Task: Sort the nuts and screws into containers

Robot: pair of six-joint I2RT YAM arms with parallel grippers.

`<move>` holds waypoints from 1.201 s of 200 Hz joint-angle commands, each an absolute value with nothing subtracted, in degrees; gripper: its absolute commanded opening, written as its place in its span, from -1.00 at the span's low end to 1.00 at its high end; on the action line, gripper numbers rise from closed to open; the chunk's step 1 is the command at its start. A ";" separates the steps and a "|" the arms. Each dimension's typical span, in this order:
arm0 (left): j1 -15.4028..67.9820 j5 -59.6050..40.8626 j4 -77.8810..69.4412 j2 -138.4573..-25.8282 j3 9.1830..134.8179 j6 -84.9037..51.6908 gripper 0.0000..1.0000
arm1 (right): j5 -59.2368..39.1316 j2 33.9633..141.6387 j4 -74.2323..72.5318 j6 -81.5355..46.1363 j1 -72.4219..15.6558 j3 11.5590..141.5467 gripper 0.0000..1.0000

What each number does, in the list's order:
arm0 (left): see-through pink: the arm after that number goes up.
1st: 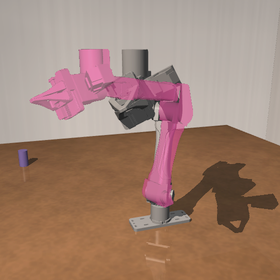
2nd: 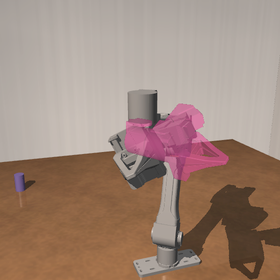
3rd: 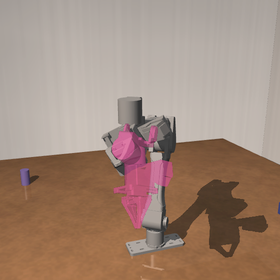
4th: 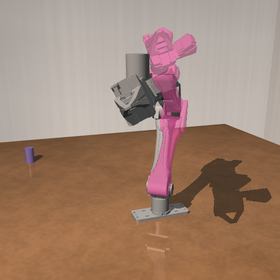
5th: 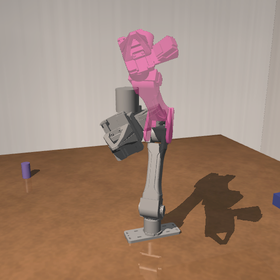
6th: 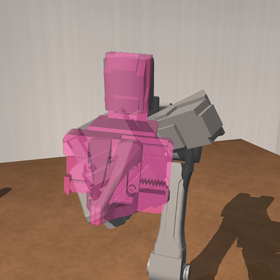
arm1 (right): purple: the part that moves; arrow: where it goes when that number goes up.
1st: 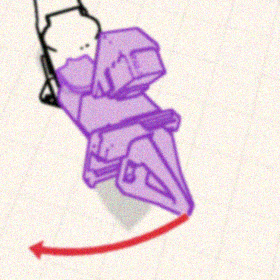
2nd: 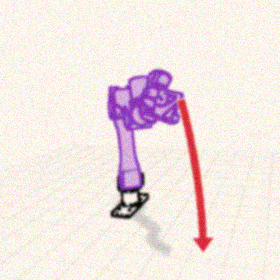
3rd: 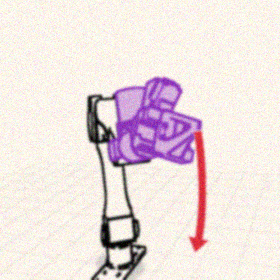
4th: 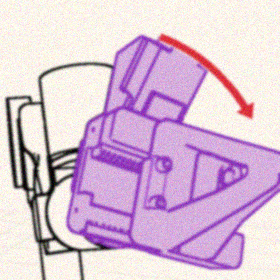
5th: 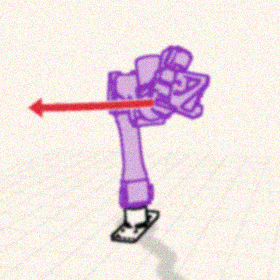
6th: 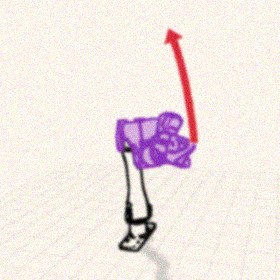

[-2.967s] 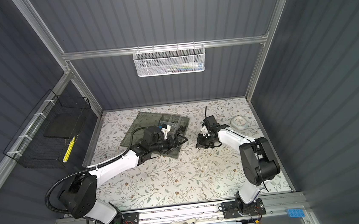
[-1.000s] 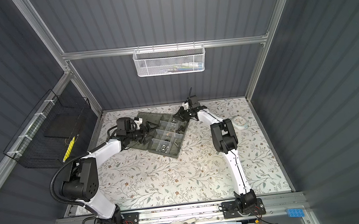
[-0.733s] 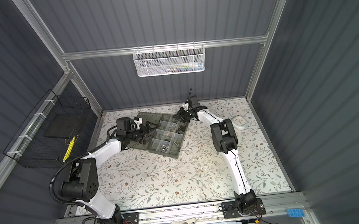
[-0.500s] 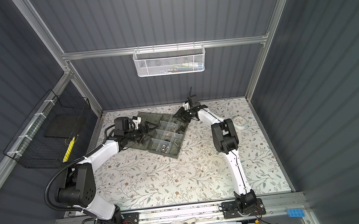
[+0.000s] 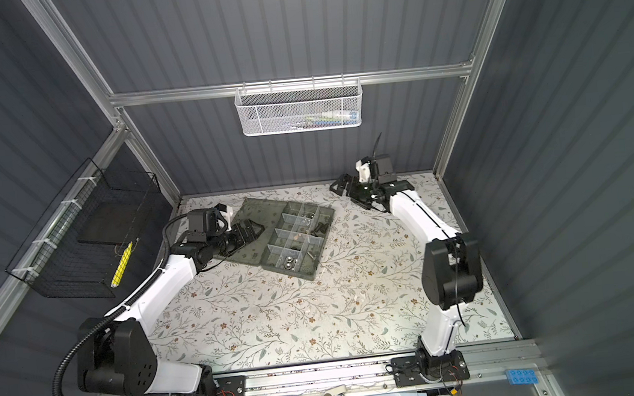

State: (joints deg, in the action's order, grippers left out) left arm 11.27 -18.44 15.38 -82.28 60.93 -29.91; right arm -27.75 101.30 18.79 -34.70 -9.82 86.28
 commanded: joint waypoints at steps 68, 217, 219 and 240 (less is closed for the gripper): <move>1.54 7.32 10.91 -79.07 50.49 -20.83 0.99 | 3.64 78.69 15.04 -26.45 4.02 55.85 0.98; -0.59 25.51 -27.96 -96.53 37.92 -12.36 0.99 | 20.24 72.79 -41.15 -10.99 3.34 20.94 0.98; -0.61 25.27 -27.51 -96.20 37.82 -12.34 0.99 | 19.89 72.89 -41.71 -10.81 3.34 20.64 0.98; -0.55 22.79 -33.46 -94.09 33.62 -11.00 1.00 | 17.87 75.00 -50.20 -9.71 3.16 17.09 0.98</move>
